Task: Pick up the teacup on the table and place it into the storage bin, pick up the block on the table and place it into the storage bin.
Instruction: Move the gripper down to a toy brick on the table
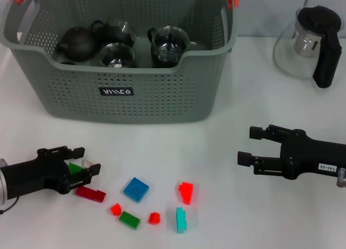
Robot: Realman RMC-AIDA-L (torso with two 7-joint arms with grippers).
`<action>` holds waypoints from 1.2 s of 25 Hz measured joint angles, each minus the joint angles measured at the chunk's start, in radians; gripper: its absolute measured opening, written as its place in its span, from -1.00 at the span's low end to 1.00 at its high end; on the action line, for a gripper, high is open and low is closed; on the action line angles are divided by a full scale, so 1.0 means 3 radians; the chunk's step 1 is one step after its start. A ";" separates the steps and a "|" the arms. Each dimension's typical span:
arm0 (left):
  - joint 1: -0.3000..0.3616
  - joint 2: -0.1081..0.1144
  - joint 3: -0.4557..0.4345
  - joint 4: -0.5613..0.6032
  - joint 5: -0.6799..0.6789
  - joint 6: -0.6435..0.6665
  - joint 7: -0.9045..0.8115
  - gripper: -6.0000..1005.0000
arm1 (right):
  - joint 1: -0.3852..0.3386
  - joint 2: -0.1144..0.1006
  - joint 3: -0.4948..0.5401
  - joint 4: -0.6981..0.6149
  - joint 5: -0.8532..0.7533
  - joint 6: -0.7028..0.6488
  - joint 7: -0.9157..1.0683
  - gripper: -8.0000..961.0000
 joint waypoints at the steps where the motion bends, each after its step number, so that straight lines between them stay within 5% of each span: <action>1: 0.0000 -0.0001 0.0002 0.0000 0.0006 0.0001 -0.0020 0.21 | 0.0004 -0.0002 0.0001 0.0000 0.0000 0.0000 0.0000 0.93; 30: -0.0118 0.0023 0.0126 -0.0114 0.0055 -0.0044 0.0198 0.20 | 0.0004 -0.0003 -0.0010 0.0029 0.0000 0.0047 0.0000 0.93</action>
